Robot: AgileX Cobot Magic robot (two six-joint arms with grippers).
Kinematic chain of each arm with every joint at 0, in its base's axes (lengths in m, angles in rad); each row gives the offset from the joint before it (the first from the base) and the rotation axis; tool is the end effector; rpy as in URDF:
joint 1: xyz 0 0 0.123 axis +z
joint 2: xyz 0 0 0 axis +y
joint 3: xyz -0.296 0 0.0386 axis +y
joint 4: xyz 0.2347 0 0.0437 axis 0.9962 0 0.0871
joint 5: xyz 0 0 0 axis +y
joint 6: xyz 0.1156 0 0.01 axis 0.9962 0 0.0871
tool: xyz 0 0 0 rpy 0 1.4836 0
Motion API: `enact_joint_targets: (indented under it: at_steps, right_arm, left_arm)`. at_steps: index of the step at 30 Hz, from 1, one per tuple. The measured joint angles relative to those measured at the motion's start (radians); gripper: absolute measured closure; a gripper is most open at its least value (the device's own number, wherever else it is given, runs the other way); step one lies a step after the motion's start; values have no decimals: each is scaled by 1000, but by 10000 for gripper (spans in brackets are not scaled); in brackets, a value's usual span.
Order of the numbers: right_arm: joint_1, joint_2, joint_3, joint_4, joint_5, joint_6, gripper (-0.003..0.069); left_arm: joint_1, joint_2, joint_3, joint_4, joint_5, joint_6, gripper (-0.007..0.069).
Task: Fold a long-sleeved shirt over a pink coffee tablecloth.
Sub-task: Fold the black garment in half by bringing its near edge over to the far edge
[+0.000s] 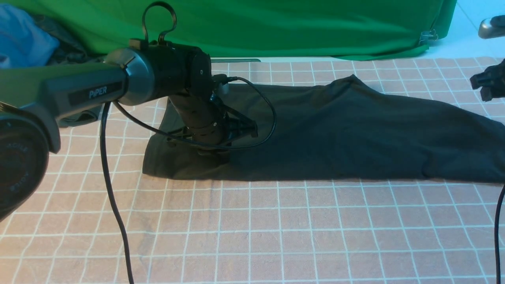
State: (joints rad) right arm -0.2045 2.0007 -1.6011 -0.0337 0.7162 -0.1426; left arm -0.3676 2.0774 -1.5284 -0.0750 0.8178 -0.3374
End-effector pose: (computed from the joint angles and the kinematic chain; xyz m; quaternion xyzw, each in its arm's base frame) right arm 0.4415 -0.0942 0.2255 0.0205 0.9632 -0.0601 0.2613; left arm 0.4024 -0.1618 0.1669 -0.0065 0.9889 -0.0789 0.1254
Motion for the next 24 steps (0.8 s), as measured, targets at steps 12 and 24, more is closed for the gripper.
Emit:
enact_joint_targets:
  at_steps: [12, 24]
  right_arm:
    - [6, -83, 97, 65, 363, -42, 607]
    - [-168, -71, 208, 53, 260, 34, 221]
  left_arm:
    - [0, -1, 0, -26, 31, 0, 611]
    - [0, -25, 0, 24, 53, 2, 611]
